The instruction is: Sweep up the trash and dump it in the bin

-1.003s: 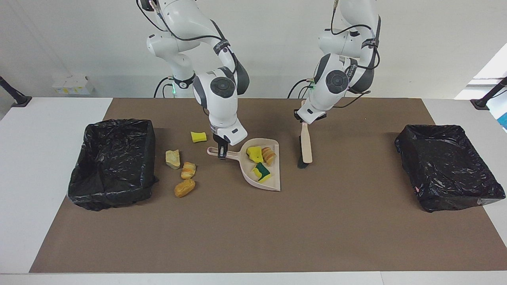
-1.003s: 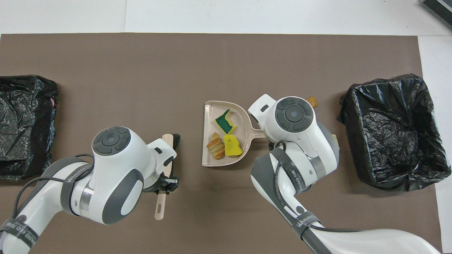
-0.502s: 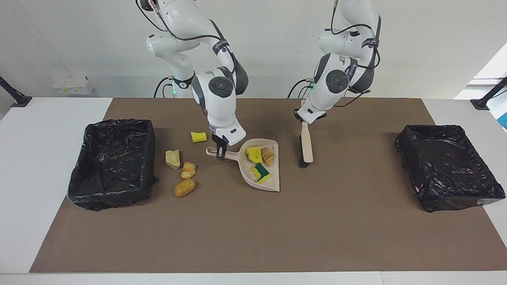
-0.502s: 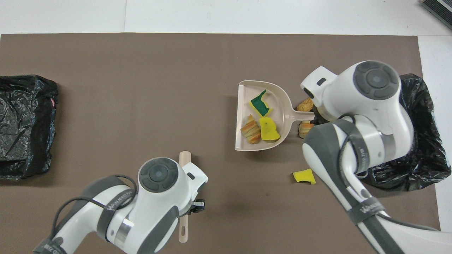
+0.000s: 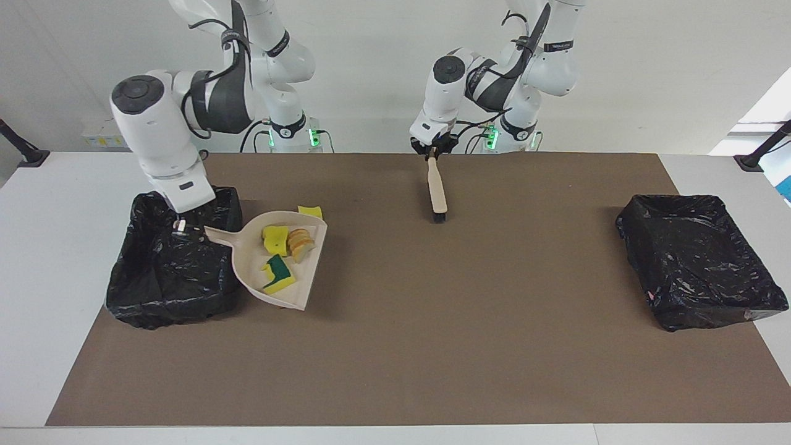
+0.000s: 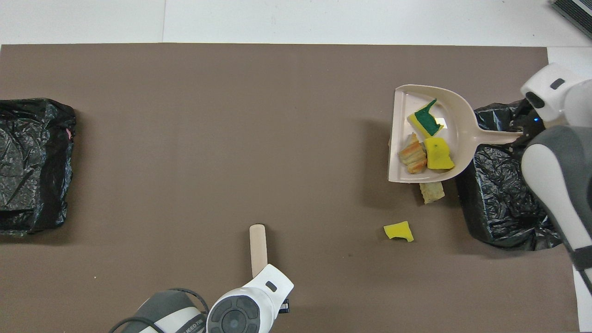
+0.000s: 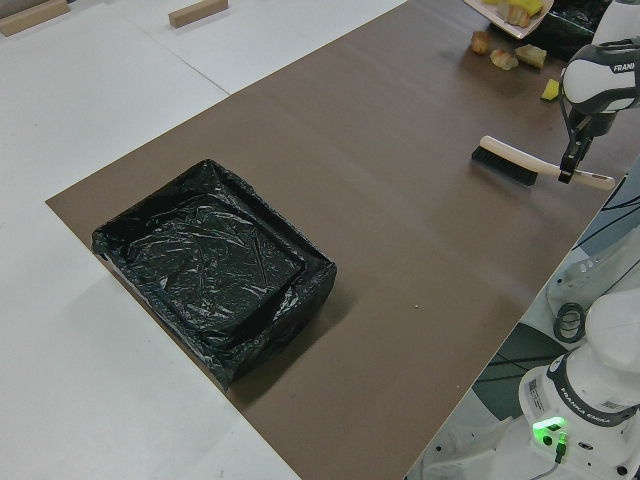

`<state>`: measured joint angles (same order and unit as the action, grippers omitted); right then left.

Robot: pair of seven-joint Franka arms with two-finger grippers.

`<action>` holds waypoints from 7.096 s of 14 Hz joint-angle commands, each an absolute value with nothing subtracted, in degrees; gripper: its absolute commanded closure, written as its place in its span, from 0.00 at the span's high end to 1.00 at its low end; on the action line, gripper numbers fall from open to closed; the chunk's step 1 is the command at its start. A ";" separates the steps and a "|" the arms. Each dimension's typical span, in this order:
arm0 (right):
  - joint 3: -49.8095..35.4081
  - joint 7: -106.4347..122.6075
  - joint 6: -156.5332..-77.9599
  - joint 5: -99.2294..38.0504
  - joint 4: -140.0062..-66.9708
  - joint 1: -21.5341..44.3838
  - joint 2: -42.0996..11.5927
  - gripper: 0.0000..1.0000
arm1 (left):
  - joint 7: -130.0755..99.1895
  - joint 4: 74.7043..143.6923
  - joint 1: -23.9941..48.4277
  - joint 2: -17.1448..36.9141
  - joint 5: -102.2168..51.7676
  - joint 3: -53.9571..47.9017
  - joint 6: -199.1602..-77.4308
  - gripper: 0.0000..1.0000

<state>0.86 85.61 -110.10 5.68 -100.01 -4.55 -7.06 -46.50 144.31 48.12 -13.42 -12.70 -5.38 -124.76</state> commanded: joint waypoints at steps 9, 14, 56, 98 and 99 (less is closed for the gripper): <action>0.70 99.68 -110.04 28.00 -100.54 -19.69 -4.58 0.00 | -39.84 141.53 45.45 -9.33 -12.22 -4.57 -126.31 1.00; 0.44 92.55 -109.86 41.91 -105.55 -14.60 -1.76 0.00 | -36.40 124.13 37.81 -2.90 -5.12 -4.31 -117.25 1.00; -1.67 4.41 -100.10 1.50 -103.90 9.29 -2.35 0.00 | 1.41 84.81 3.69 -1.84 -0.18 -2.55 -83.59 1.00; -1.67 -67.06 -127.61 -9.66 -125.24 56.86 -5.19 0.74 | -15.88 99.93 25.12 3.76 -0.88 -3.25 -108.00 1.00; -1.67 -67.06 -127.79 -9.93 -125.59 57.04 -5.10 0.72 | -19.82 99.93 27.14 5.78 -0.88 -3.25 -110.71 1.00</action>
<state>-1.79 -66.11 -125.70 -8.23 -123.10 56.61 -6.44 -14.30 99.54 23.31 2.33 -1.17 -4.25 -106.24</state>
